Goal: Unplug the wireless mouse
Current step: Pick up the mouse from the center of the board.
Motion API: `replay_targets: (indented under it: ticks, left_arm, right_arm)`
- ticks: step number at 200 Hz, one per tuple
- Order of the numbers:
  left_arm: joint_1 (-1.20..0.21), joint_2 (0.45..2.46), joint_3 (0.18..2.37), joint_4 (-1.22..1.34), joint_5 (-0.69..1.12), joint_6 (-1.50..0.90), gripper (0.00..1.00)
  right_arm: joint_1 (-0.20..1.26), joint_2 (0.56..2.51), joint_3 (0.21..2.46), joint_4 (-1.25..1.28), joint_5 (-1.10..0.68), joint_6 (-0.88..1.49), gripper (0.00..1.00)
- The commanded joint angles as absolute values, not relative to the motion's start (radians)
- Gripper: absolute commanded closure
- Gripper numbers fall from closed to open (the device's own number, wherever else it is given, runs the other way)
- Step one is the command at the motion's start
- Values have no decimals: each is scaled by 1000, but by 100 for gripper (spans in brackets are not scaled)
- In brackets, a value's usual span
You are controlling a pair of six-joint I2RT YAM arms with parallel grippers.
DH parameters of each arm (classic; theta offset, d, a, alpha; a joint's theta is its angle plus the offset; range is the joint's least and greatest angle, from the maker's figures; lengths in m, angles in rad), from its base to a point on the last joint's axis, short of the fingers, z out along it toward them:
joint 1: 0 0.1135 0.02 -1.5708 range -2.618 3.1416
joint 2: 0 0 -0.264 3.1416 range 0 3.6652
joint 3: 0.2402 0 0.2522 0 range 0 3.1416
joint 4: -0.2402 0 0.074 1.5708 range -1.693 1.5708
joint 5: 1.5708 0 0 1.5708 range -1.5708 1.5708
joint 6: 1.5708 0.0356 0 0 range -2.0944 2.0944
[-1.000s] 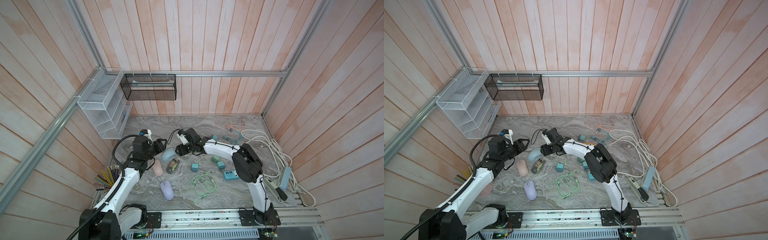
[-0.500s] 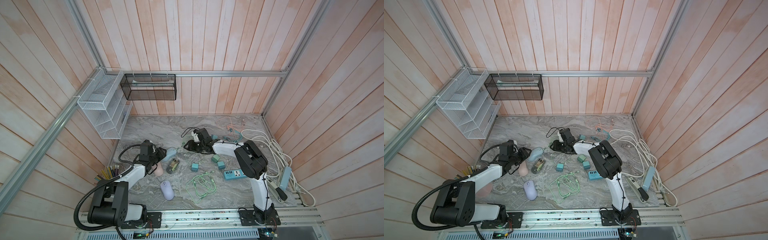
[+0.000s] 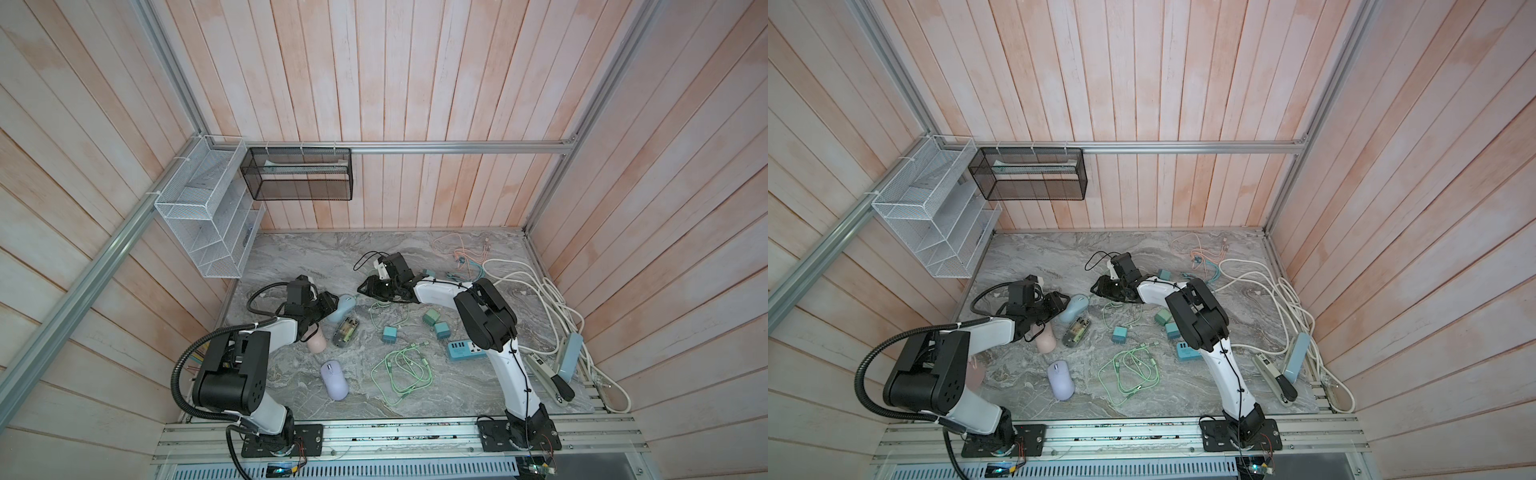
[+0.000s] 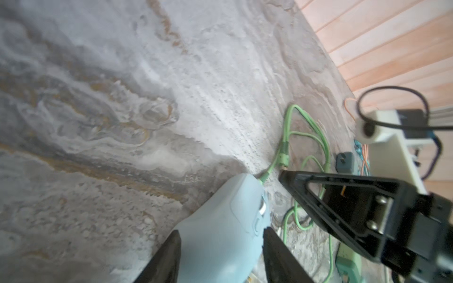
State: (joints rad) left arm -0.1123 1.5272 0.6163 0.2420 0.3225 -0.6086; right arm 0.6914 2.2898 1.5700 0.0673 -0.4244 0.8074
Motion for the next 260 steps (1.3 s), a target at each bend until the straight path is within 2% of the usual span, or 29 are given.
replay_targets:
  ticks: [1,19,32,54,68,91,106,120,143,173,187,260]
  left_arm:
    - [-123,1406,553,423,381,-460,36]
    - [-157,1334,518,580,425,-309,34]
    - [-178,1312,569,556,461,-175,33]
    - [-210,1347,805,260,431,-23,31]
    - [-222,1378,937,93,410,94,24]
    - [-222,1468,1128,-249,351,356,25]
    - [-232,1524,1190,-430,258,481,27]
    - [-258,1522,1156,-476,182,558,27]
    - [-261,1529,1104,-474,164,554,24]
    - [-262,1665,1156,-570,212,525,24]
    - [-265,1707,1155,-557,184,496,17]
    - [-273,1827,1143,-529,110,454,17]
  right_arm:
    - [692,2178,1487,35,-365,735,52]
    - [685,2081,1383,51,-332,693,51]
    - [679,2000,1290,78,-317,681,50]
    - [655,1861,1122,155,-337,684,50]
    - [640,1769,1032,194,-347,675,50]
    - [633,1657,945,209,-344,636,50]
    - [632,1603,904,219,-339,626,50]
    - [633,1565,879,225,-341,625,50]
    - [632,1525,860,221,-368,620,50]
    - [634,1500,847,203,-391,608,50]
    - [635,1483,832,206,-392,609,50]
    - [638,1471,761,285,-390,640,50]
